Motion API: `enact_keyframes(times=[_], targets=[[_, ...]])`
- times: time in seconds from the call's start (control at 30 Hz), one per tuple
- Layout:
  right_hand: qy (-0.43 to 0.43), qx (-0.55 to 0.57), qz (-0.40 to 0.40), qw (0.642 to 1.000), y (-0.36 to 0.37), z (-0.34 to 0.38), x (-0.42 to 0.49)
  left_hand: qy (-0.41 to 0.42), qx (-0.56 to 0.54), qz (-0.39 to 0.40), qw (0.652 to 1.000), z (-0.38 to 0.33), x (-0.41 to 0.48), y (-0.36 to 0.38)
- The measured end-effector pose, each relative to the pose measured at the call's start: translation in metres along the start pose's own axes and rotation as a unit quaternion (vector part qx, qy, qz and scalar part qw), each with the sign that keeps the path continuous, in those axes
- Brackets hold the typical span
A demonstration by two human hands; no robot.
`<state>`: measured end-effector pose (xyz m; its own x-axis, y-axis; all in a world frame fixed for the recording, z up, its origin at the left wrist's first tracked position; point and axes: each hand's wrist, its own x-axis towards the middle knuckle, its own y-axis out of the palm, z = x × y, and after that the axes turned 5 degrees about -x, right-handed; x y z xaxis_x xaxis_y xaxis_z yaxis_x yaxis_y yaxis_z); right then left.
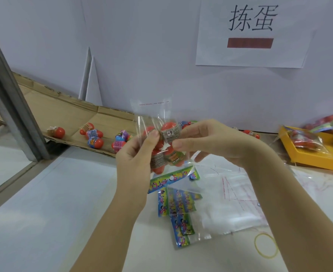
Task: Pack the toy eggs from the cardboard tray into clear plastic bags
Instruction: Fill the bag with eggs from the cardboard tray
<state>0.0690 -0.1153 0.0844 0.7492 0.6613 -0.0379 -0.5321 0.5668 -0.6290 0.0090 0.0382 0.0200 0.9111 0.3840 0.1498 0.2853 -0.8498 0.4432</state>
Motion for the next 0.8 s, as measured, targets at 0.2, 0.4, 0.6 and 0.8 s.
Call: enact_keyframes(times=[0.2, 0.4, 0.6, 0.8], targets=[[0.016, -0.010, -0.068, 0.997, -0.001, -0.002, 0.003, -0.002, -0.038, 0.008, 0.999, 0.003, 0.000, 0.003], [-0.009, 0.015, -0.051, 0.999, -0.003, -0.004, 0.003, 0.013, -0.047, -0.005, 0.999, 0.003, 0.000, 0.002], [-0.027, 0.153, -0.183, 0.971, 0.004, 0.000, 0.009, 0.005, -0.064, 0.000, 0.998, 0.002, -0.003, 0.006], [-0.034, 0.171, -0.218, 0.960, 0.004, 0.000, 0.009, 0.020, -0.111, 0.002, 0.994, 0.001, -0.001, 0.005]])
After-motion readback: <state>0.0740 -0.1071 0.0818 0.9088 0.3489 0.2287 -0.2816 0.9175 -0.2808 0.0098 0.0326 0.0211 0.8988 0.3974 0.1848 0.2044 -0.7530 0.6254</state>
